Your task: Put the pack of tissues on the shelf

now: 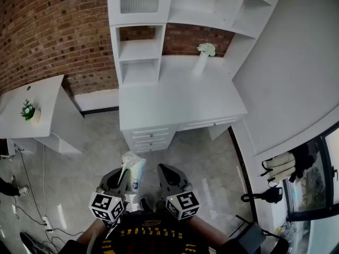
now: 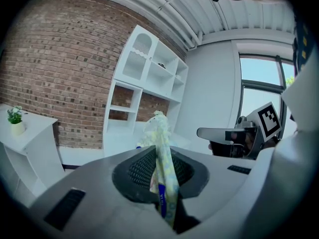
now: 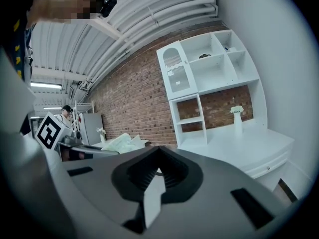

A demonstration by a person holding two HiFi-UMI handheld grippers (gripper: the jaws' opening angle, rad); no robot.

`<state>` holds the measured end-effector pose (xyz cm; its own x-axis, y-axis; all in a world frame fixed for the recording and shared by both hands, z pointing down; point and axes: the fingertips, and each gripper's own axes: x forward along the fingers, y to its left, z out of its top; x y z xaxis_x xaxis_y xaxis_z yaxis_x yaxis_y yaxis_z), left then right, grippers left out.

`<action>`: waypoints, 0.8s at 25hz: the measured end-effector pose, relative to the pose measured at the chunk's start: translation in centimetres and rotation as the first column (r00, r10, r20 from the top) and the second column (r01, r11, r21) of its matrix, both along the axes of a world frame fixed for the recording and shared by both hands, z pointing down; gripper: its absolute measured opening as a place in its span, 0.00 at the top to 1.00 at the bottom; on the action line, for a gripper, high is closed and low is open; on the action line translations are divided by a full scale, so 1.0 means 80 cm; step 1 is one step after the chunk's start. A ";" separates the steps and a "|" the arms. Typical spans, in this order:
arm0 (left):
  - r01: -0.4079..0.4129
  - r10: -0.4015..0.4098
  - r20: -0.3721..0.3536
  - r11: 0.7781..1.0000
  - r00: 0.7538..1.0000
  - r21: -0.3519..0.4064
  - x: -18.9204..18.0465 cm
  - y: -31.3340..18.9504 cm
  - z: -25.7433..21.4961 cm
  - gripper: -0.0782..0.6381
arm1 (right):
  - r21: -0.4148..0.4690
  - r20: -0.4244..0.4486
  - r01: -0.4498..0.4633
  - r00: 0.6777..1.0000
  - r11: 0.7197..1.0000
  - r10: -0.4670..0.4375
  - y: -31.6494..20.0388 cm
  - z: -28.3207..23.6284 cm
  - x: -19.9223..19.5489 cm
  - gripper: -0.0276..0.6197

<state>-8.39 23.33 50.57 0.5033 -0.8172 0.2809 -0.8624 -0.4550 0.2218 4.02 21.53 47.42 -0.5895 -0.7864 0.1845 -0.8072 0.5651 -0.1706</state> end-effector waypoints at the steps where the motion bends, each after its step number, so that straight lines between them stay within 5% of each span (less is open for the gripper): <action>1: -0.002 0.002 0.003 1.000 1.000 -0.004 0.001 -0.005 0.002 0.84 | -0.008 0.002 0.000 1.000 1.000 0.000 -0.005 0.004 0.000 0.96; 20: 0.072 -0.073 0.059 0.997 0.996 0.012 0.036 -0.157 -0.008 0.84 | -0.006 0.063 0.078 0.995 0.997 -0.078 -0.185 0.001 0.028 0.96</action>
